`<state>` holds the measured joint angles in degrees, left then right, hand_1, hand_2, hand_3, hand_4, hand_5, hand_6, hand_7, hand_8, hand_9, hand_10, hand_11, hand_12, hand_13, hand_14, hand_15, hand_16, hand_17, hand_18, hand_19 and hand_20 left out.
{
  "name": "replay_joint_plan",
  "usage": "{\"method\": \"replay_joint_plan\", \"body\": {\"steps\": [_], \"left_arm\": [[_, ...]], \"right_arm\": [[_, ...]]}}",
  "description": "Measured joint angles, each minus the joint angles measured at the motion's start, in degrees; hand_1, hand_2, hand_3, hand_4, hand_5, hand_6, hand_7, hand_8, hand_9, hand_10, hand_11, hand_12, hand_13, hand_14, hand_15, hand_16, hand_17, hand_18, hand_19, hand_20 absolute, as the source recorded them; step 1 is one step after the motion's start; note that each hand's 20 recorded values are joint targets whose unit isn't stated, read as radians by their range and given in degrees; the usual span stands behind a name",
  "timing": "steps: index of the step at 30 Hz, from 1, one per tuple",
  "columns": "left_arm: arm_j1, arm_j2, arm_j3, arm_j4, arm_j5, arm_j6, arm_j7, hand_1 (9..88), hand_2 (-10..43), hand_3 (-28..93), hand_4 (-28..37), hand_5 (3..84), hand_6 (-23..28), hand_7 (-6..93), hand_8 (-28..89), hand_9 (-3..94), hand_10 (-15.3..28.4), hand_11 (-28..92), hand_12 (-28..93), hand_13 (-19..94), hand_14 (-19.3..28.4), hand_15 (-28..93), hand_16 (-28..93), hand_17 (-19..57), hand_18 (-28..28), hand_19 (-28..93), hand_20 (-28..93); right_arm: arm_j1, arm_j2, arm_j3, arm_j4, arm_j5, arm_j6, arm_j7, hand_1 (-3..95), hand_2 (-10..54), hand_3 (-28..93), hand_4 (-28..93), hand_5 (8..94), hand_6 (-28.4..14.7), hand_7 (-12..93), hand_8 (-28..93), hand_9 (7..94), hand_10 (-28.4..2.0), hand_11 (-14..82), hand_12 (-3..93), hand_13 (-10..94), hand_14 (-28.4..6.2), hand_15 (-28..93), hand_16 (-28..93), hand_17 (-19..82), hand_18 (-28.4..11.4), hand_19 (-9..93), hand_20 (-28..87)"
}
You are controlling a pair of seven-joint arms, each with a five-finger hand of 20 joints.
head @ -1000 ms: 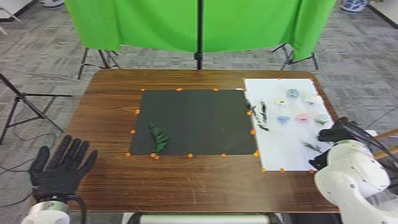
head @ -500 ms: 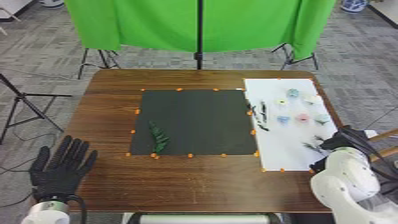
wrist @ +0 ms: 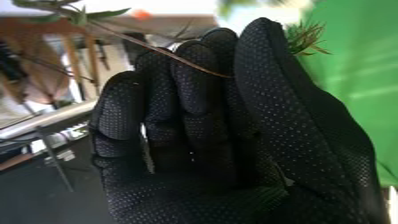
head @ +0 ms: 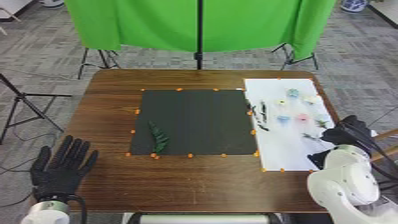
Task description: Arrange flowers
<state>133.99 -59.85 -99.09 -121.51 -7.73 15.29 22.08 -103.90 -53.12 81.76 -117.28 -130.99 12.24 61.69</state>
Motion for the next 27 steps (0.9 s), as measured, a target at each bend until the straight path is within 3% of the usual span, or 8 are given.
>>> {"method": "replay_joint_plan", "body": {"steps": [9,18,27], "left_arm": [[-0.1,0.09,-0.07,-0.01,0.05,-0.04,-0.49,24.8,12.2,76,-28.3,42.4,7.5,16.0,-9,36.9,14.9,25,13,28,14.7,42,-6,-6.2,14.5,37,17],[-0.6,0.58,0.70,-0.02,0.24,0.00,-1.00,24.7,12.2,76,-28.3,42.4,7.5,16.1,-9,36.9,14.9,25,13,28,14.6,42,-6,-6.2,14.5,37,17],[-1.7,1.14,2.21,-0.05,0.62,0.17,-1.88,24.6,12.1,76,-28.3,42.3,7.5,16.1,-9,36.9,14.8,25,13,28,14.6,42,-6,-6.1,14.4,37,17]], "right_arm": [[2.9,0.7,-0.1,-9.5,14.6,-3.0,-2.3,63.0,-9.5,64,-27,73.2,-1.5,40,21,75.6,-12.8,34.8,56.0,57,-13.1,61,39,30,-28.1,86,36],[13.9,-2.4,-15.9,-8.2,14.6,-2.7,-4.9,62.4,-9.5,65,-27,73.0,-1.9,41,21,75.5,-13.0,36.0,55.5,58,-13.5,62,39,30,-28.3,87,36],[20.3,-11.2,-26.8,-4.0,16.0,-4.0,-6.8,61.7,-9.5,65,-26,72.8,-2.3,41,21,75.8,-13.2,36.8,54.8,58,-13.9,63,38,31,-28.4,88,36]]}}
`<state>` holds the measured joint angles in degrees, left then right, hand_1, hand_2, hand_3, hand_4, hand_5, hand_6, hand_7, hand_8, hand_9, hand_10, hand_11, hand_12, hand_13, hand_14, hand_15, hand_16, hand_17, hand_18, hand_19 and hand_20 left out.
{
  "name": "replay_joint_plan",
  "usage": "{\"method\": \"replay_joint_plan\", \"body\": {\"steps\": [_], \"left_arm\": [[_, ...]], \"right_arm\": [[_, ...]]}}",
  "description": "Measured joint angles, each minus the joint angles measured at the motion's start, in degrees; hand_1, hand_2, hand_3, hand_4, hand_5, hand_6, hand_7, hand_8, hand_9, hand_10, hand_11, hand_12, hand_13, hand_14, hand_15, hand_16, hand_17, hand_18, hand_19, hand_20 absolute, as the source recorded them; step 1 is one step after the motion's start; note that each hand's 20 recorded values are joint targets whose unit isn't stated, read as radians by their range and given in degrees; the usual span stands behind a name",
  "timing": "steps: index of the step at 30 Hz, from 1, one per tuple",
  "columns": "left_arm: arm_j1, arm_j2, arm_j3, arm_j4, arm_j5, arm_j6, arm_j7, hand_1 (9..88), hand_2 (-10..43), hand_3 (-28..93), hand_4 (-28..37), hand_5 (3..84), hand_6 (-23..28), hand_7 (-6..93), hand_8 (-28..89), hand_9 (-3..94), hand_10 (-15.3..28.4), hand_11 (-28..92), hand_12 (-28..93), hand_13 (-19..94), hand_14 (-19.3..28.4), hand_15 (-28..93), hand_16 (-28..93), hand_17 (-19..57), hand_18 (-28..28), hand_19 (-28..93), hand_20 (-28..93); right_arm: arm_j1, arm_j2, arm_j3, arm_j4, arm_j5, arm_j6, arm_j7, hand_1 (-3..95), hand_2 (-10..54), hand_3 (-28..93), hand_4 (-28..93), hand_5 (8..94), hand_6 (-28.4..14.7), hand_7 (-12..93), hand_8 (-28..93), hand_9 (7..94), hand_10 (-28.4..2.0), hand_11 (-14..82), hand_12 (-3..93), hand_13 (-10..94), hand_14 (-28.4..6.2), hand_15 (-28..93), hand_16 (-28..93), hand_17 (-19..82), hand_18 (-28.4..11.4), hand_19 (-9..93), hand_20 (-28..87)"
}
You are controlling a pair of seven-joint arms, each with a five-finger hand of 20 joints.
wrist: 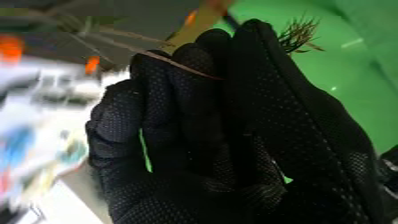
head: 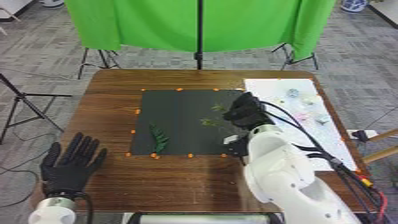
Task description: Arrange flowers
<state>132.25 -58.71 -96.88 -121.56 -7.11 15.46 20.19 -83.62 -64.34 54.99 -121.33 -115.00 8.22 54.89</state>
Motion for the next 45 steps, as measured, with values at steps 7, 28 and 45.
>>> {"method": "replay_joint_plan", "body": {"steps": [7,28,45], "left_arm": [[-1.2,1.21,1.20,0.09,0.01,0.68,-0.30,24.6,12.1,76,-28.3,42.4,7.4,16.2,-9,36.9,14.8,25,13,28,14.5,42,-6,-6.1,14.4,37,17],[-6.2,3.12,3.56,1.23,0.73,3.27,-4.65,24.4,12.0,77,-28.3,42.3,7.1,16.4,-10,36.8,14.7,26,13,28,14.3,42,-6,-5.8,14.2,36,17],[-6.4,3.23,3.53,1.48,0.77,3.25,-4.71,24.2,12.1,77,-28.3,42.3,6.9,16.9,-10,36.8,14.3,26,12,28,14.0,42,-6,-5.8,14.0,36,18]], "right_arm": [[4.3,-6.9,-5.2,8.1,0.9,1.9,1.4,61.6,-9.5,66,-25,72.4,-2.5,42,21,75.5,-13.6,37.0,54.3,58,-14.2,63,37,32,-28.4,88,36],[3.4,-16.7,-10.3,15.8,-5.6,6.4,3.4,59.3,-9.5,67,-26,68.1,-4.3,40,15,74.0,-14.1,36.7,51.4,58,-15.4,64,33,33,-28.4,89,34],[2.5,-15.4,-12.5,15.0,-7.3,7.8,0.8,43.4,-9.5,77,-23,58.5,-10.7,15,-9,56.7,-24.6,22.5,18.4,51,-22.1,64,18,32,-28.4,90,27]]}}
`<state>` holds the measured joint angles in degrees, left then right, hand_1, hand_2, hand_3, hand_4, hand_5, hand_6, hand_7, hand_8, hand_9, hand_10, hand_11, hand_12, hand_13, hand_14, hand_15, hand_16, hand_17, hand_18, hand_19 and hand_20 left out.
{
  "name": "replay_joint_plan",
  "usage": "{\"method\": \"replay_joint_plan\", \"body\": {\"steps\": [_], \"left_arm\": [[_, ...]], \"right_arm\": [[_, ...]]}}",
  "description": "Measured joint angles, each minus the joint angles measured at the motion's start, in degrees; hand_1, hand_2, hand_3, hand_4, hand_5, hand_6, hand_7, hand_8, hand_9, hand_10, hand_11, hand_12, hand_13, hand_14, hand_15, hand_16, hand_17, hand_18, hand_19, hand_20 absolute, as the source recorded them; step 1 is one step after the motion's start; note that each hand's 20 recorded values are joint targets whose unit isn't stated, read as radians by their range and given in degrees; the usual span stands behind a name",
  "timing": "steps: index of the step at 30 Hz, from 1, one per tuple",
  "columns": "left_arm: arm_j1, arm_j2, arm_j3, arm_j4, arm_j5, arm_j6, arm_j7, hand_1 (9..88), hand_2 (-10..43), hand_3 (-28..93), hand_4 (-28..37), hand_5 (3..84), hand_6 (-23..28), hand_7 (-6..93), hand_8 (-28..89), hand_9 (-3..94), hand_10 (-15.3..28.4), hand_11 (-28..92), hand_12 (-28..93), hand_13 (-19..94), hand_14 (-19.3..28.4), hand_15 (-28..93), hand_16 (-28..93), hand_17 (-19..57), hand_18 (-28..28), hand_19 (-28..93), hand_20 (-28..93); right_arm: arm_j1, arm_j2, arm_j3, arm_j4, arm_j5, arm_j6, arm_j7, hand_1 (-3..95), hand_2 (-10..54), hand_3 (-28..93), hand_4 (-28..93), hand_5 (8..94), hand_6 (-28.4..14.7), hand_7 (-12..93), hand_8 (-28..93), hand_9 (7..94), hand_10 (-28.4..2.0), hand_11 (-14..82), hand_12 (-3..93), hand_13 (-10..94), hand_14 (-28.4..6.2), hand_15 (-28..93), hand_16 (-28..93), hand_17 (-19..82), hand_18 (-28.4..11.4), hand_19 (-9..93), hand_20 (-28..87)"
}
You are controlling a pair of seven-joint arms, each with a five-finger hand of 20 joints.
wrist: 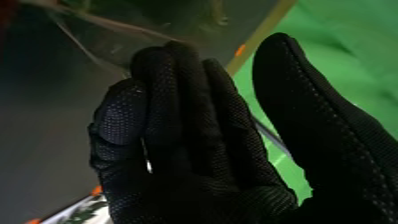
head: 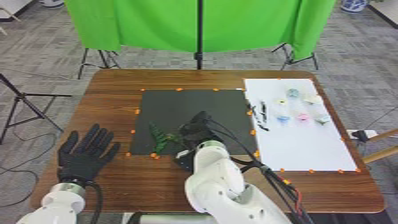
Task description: Arrange flowers
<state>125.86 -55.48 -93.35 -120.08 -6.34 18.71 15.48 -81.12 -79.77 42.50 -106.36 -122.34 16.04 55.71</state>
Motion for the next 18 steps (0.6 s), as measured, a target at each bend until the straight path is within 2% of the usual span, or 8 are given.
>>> {"method": "replay_joint_plan", "body": {"steps": [8,13,15,16,18], "left_arm": [[0.7,-0.18,-0.39,-0.16,-0.03,-0.13,0.84,24.2,12.2,77,-28.3,42.3,6.8,17.0,-10,36.8,14.3,26,12,28,13.9,42,-6,-5.7,14.0,36,18],[1.8,-0.93,-1.17,-0.27,-0.17,-0.64,2.36,24.3,12.2,77,-28.3,42.3,6.9,17.0,-10,36.8,14.3,26,12,28,14.0,42,-6,-5.7,14.0,36,18],[2.6,-1.48,-1.76,-0.42,-0.26,-0.88,3.24,24.3,12.3,77,-28.3,42.3,7.0,17.1,-10,36.8,14.3,26,12,28,14.0,42,-6,-5.8,14.1,36,18],[3.1,-1.80,-2.08,-0.52,-0.31,-1.02,3.67,24.3,12.3,77,-28.3,42.3,7.0,17.1,-10,36.9,14.3,26,12,28,14.0,42,-6,-5.8,14.1,36,18],[4.0,-2.39,-2.72,-0.79,-0.34,-1.20,4.26,24.3,12.3,77,-28.3,42.4,7.0,17.1,-10,37.0,14.5,26,12,28,14.1,42,-6,-5.8,14.1,36,18]], "right_arm": [[0.1,1.3,-1.0,-1.8,-0.6,-1.5,-2.0,39.8,-9.0,77,-23,57.6,-11.3,15,-9,53.9,-25.8,20.9,17.4,47,-23.7,62,14,30,-28.4,87,23],[0.5,3.5,-2.0,-3.3,-1.6,-1.7,-4.0,31.9,2.2,76,-21,57.1,-12.0,15,-9,51.3,-27.3,19.5,17.4,43,-25.4,62,12,28,-28.4,86,20],[0.6,5.3,-2.0,-4.7,-1.9,-2.5,-5.4,30.6,4.6,75,-20,61.8,-11.0,18,-8,53.9,-27.2,20.1,17.9,43,-25.4,62,12,27,-28.4,86,19],[0.6,6.4,-1.8,-5.6,-2.0,-3.2,-6.1,30.3,6.0,74,-20,65.7,-10.0,20,-8,57.9,-26.5,21.6,18.8,44,-25.3,62,12,27,-28.4,86,19],[0.6,8.9,-1.2,-7.9,-2.3,-5.8,-7.3,30.3,8.1,72,-20,69.8,-9.0,21,-7,62.9,-25.1,24.0,20.7,47,-23.8,62,13,26,-28.4,85,19]]}}
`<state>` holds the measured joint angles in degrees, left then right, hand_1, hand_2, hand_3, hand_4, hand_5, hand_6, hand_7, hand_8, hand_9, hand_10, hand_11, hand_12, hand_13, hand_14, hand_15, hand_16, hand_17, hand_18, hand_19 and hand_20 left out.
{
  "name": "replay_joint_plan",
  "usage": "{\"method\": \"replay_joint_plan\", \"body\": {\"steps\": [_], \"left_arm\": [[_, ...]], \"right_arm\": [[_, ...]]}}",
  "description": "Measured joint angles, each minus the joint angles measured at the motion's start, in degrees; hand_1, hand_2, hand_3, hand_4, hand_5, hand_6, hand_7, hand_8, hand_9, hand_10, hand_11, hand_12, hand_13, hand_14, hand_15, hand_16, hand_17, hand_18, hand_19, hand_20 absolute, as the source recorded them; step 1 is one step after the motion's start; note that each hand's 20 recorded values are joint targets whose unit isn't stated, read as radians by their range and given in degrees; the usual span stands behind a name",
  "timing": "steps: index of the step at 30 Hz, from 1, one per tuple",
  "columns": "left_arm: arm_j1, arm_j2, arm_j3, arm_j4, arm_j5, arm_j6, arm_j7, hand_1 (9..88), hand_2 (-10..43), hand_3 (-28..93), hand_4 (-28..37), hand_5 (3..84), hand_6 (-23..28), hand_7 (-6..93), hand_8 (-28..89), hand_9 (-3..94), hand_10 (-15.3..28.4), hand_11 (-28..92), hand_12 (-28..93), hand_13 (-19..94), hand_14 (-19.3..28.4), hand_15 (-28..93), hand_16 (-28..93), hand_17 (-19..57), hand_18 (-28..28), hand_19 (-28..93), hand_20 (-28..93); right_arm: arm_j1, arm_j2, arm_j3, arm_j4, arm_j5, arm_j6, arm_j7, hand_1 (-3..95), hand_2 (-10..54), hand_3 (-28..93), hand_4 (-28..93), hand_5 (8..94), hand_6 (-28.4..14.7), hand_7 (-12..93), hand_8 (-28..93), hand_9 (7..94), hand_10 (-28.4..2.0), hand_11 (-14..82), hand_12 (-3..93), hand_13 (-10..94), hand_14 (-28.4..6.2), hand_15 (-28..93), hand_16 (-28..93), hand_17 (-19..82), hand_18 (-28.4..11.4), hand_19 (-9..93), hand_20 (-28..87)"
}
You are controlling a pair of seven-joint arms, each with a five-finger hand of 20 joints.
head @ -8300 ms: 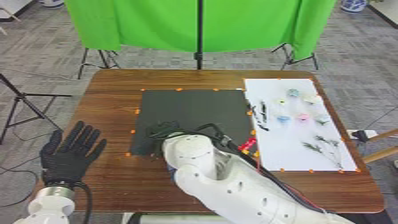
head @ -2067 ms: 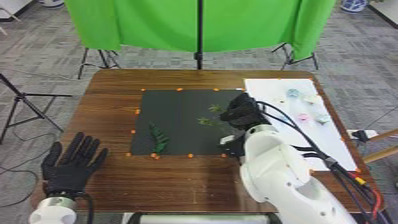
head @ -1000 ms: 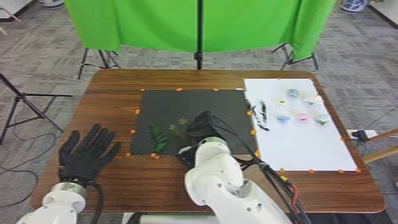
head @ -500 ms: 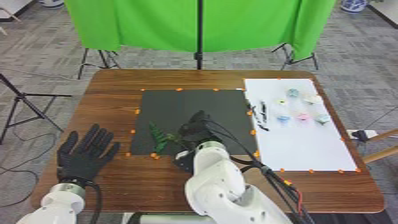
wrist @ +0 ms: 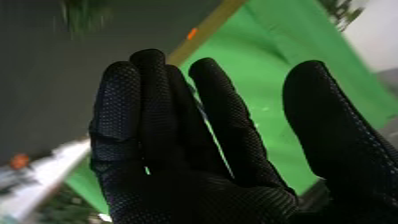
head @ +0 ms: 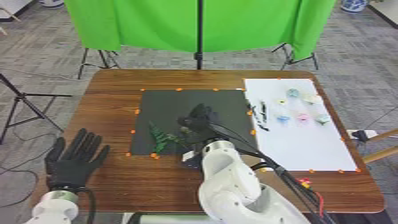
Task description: Arrange flowers
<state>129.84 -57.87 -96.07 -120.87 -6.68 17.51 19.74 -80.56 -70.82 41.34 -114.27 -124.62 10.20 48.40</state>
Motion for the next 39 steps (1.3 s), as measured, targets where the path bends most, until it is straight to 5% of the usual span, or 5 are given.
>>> {"method": "replay_joint_plan", "body": {"steps": [8,20,39], "left_arm": [[2.1,-0.99,-1.28,-0.78,-0.04,-0.32,0.88,24.4,12.4,77,-28.3,42.6,7.1,16.9,-10,37.4,14.6,26,12,29,14.7,44,-5,-6.1,14.7,39,19],[1.7,-1.16,-1.20,-0.67,0.04,-0.22,0.56,24.9,12.8,76,-28.3,42.9,7.2,17.3,-10,37.7,14.5,27,12,29,14.9,45,-6,-6.0,14.6,39,19],[0.8,-1.19,-0.76,-0.48,0.13,-0.06,-0.97,24.6,12.9,77,-28.3,43.0,7.0,17.7,-10,37.8,14.4,27,12,29,14.7,45,-6,-6.0,14.5,39,19]], "right_arm": [[-5.4,5.8,12.9,-7.4,9.4,-24.2,-7.5,30.9,11.8,69,-18,74.8,-6.8,26,-8,70.7,-22.5,26.5,23.5,52,-22.2,63,20,25,-28.4,83,22],[-6.0,4.1,9.7,-6.4,6.3,-37.1,-10.2,32.1,13.6,67,-17,81.1,-5.2,21,-8,74.8,-20.7,21.6,22.2,55,-20.4,58,22,26,-28.3,80,27],[-6.2,1.3,7.2,-2.6,3.8,-34.2,-11.3,31.1,13.4,68,-18,72.9,-6.8,14,-9,67.1,-21.2,15.5,18.4,53,-19.9,57,21,26,-27.8,79,28]]}}
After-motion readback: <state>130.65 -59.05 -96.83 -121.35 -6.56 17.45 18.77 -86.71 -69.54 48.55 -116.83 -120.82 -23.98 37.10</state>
